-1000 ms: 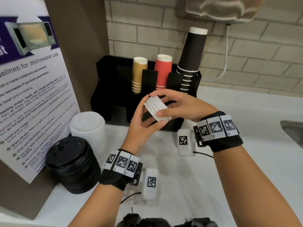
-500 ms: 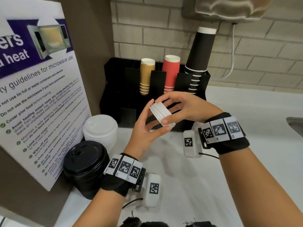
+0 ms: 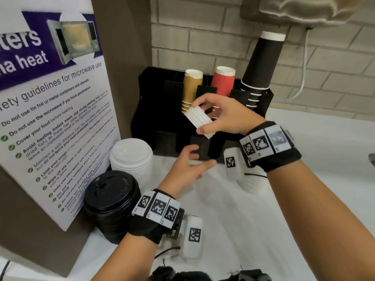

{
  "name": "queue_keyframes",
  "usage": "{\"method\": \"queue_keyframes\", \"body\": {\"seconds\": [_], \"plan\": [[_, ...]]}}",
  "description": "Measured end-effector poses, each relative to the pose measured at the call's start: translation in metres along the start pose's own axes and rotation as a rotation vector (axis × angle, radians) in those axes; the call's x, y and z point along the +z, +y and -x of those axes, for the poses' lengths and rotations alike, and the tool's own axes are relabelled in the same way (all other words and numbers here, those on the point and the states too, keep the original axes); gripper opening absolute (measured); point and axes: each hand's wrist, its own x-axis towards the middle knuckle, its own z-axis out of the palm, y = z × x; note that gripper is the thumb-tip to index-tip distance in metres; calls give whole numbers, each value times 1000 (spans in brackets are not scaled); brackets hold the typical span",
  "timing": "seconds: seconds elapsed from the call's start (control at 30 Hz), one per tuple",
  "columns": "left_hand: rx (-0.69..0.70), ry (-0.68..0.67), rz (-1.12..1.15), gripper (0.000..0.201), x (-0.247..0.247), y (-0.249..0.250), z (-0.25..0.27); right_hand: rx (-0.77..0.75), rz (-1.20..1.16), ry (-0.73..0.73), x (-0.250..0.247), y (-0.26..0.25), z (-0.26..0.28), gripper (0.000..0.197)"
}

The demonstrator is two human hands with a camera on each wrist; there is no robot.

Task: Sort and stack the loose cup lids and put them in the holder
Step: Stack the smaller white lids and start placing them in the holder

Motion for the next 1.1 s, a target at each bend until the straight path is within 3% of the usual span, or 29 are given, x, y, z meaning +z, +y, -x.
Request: {"method": "queue_keyframes", "body": {"seconds": [0.07,0.17,0.43,0.6,0.8,0.9,1.1], "plan": [[-124,-172,-153,41,-1,-5,1,-9,117,15,4,2,-28,66],[-186,-304,-291,38,-2,-12,2,33,396,-68,22,7,-69,72],[-204,-307,-377,45,-8,-14,-1,138,765,-269,74,43,-124,62],[-206,-327,-398,47,-6,-13,-2,171,819,-378,103,67,-130,30],[-208,-333,-423,48,-5,-13,0,188,954,-482,106,68,-123,36],[-204,-314,-404,46,-6,-15,-1,146,857,-402,90,53,-115,33],[-126,-207,-253,29,-8,-17,-5,116,234,73,-3,29,-39,18]]}}
